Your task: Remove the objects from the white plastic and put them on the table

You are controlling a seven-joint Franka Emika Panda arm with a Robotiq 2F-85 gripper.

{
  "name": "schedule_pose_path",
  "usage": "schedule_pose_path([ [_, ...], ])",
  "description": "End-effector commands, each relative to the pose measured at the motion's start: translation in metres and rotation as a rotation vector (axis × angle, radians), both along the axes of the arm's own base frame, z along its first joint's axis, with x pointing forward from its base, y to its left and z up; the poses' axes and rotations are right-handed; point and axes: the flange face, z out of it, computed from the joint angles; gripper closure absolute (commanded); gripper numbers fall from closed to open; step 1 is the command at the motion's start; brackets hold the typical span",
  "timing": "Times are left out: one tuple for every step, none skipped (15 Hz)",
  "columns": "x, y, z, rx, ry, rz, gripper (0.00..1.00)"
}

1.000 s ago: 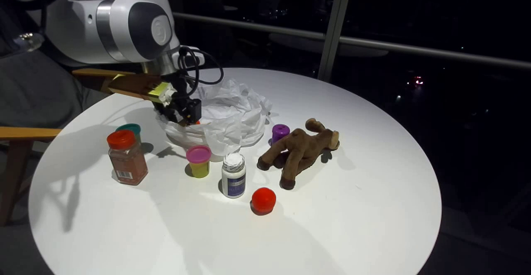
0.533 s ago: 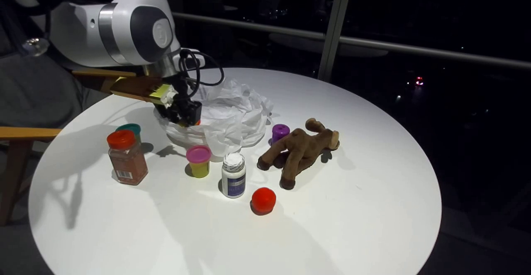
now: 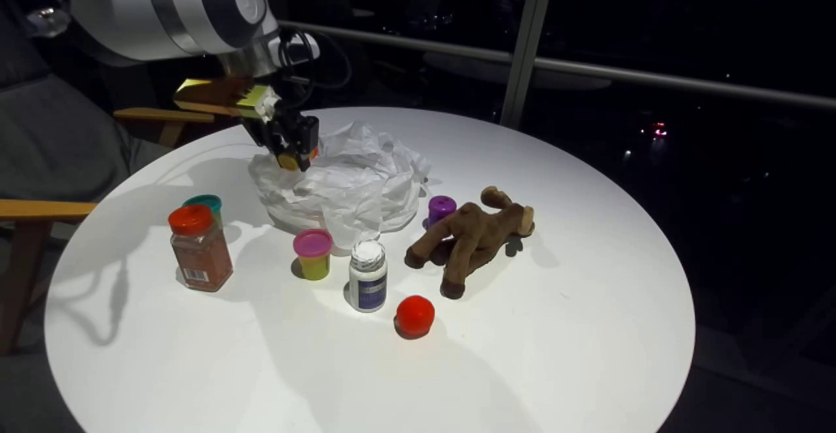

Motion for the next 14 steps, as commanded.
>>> schedule_pose_path([
  [-0.010,0.007,0.048,-0.025,0.005,-0.010,0.82],
  [-0.014,0.009,0.059,-0.041,0.010,-0.015,0.82],
  [-0.017,0.011,0.067,-0.057,0.021,-0.021,0.82],
  [-0.025,0.013,0.074,-0.071,0.048,-0.028,0.82],
  [-0.033,0.017,0.079,-0.076,0.085,-0.024,0.82],
  [-0.041,0.021,0.080,-0.079,0.129,-0.014,0.82],
  [-0.049,0.026,0.077,-0.082,0.172,0.000,0.82],
  [-0.056,0.030,0.072,-0.092,0.204,0.007,0.82],
  [-0.064,0.033,0.066,-0.102,0.238,0.012,0.82],
  [-0.071,0.034,0.059,-0.106,0.271,0.017,0.82],
  [-0.079,0.036,0.051,-0.100,0.305,0.028,0.82],
  [-0.086,0.038,0.044,-0.094,0.327,0.045,0.82],
  [-0.093,0.042,0.038,-0.080,0.347,0.070,0.82],
  [-0.102,0.044,0.033,-0.071,0.366,0.092,0.82],
])
